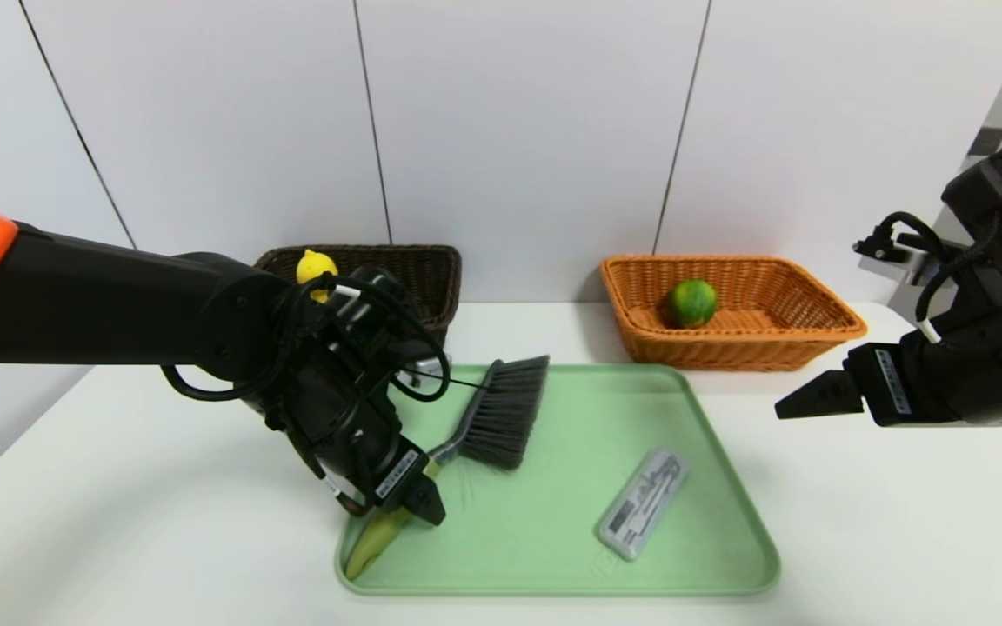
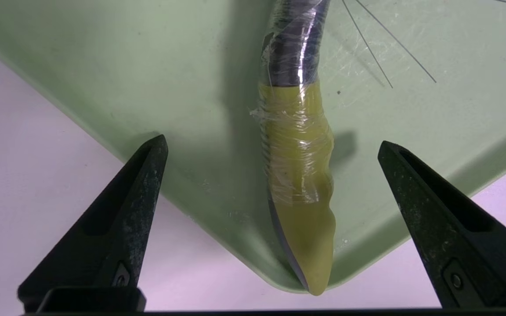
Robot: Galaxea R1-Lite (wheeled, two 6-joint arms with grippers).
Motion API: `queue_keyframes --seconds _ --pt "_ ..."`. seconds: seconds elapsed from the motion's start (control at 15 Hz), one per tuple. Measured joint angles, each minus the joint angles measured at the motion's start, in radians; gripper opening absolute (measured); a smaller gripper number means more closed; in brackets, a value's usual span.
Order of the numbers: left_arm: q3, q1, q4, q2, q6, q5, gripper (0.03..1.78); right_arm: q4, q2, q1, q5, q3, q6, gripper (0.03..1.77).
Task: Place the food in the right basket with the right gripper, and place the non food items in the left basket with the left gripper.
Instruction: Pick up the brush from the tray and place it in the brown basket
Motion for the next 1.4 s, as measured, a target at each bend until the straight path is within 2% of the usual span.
queue_keyframes --seconds 0.73,1.4 --pt "0.000 0.001 -0.007 0.016 0.027 0.001 1.69 0.000 0.003 0.000 0.000 0.007 -0.002 1.70" --pt "0.002 -0.014 -0.007 0.027 0.028 0.082 1.69 0.001 0.000 0.001 0.001 0.013 0.000 1.70"
